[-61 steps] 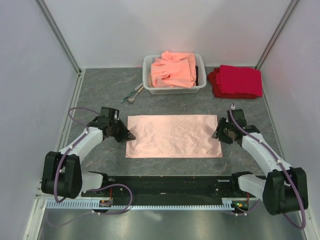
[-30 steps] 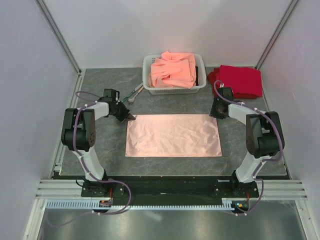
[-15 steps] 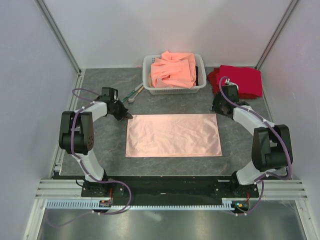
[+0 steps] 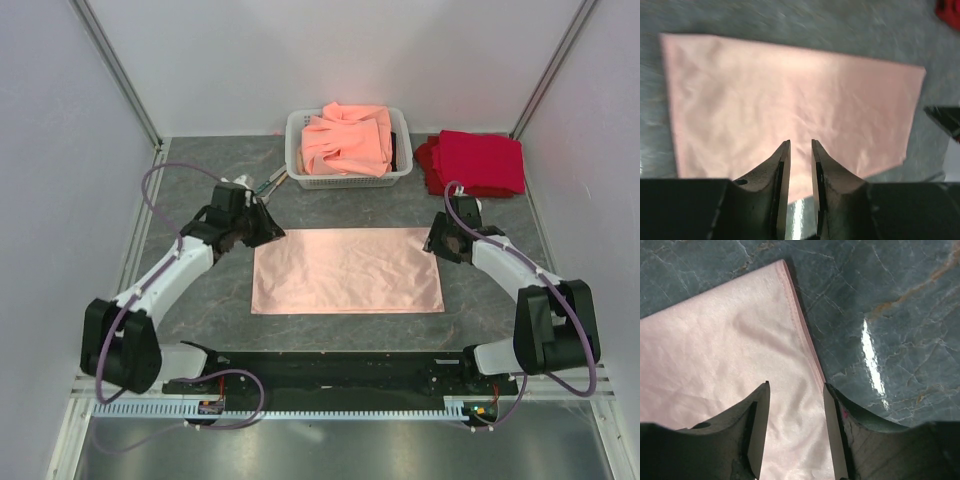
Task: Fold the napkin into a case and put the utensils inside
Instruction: Pick up the rectangle-folded napkin from the center of the board.
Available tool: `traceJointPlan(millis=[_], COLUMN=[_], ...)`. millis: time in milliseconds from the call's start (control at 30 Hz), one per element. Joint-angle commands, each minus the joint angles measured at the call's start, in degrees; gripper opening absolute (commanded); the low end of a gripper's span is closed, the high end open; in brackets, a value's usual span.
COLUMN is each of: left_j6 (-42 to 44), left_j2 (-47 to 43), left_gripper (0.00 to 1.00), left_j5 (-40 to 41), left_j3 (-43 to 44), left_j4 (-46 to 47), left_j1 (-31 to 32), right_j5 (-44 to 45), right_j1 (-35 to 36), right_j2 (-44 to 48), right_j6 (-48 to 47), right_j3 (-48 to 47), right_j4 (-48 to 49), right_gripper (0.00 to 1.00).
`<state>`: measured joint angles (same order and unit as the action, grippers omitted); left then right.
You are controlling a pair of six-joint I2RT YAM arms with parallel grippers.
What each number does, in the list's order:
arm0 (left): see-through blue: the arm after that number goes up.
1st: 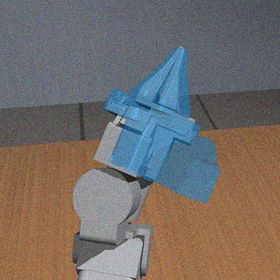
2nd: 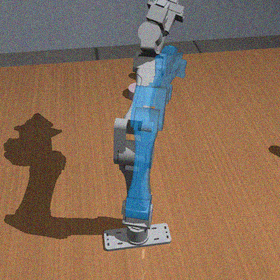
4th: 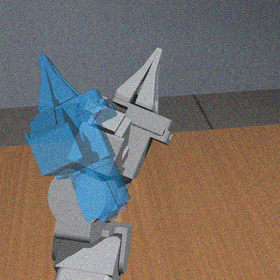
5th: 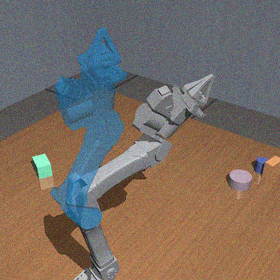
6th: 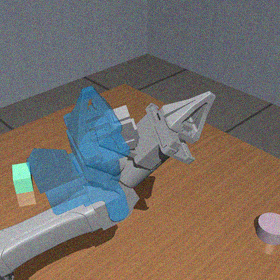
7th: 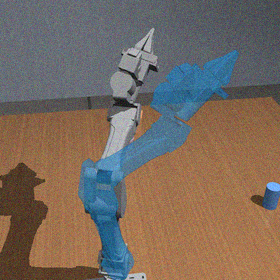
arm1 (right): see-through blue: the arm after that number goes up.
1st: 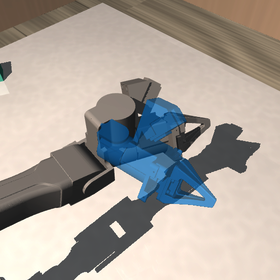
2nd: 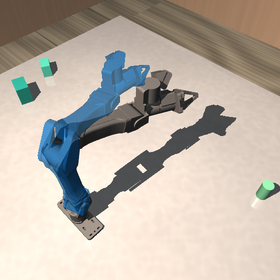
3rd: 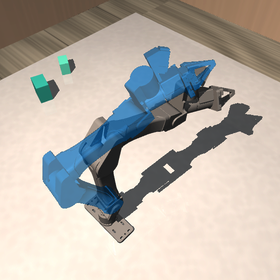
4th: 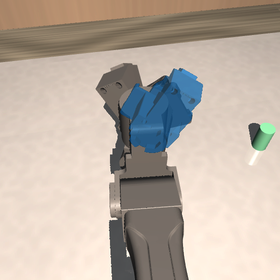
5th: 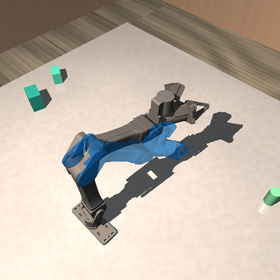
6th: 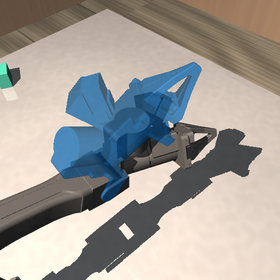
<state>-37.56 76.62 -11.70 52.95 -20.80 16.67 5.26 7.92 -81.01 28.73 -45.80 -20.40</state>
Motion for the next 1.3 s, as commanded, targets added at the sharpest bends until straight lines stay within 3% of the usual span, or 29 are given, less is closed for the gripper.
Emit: traceJointPlan(millis=[0,200,433,867,1100,1267], left_j6=[-1.1,-2.3,1.0,2.8,3.1,2.8], left_j2=[-5.0,-3.4,0.4,-0.3,-5.2,-8.0], left_gripper=[0.30,0.30,0.29,0.28,0.28,0.28], left_j5=[3.1,0.5,-3.5,-11.7,-16.3,-18.2], left_j3=[-4.8,-3.9,-1.4,-6.5,-9.9,-11.4], left_j4=[0.0,2.3,2.8,9.3,9.5,9.4], left_j1=[11.2,18.5,18.8,16.7,12.5,10.4], right_j5=[1.3,4.2,3.1,5.3,2.5,2.2], right_j1=[-0.1,-0.1,0.1,5.4,5.4,5.4], right_j2=[3.1,3.8,2.7,-4.2,-6.4,-7.3], right_j6=[0.1,-2.2,-2.0,2.8,1.0,-0.9], right_j3=[4.0,6.5,6.7,7.4,7.1,7.1], right_j4=[-1.7,-2.0,-2.4,-1.8,0.8,1.1], right_gripper=[0.52,0.50,0.50,0.47,0.33,0.15])
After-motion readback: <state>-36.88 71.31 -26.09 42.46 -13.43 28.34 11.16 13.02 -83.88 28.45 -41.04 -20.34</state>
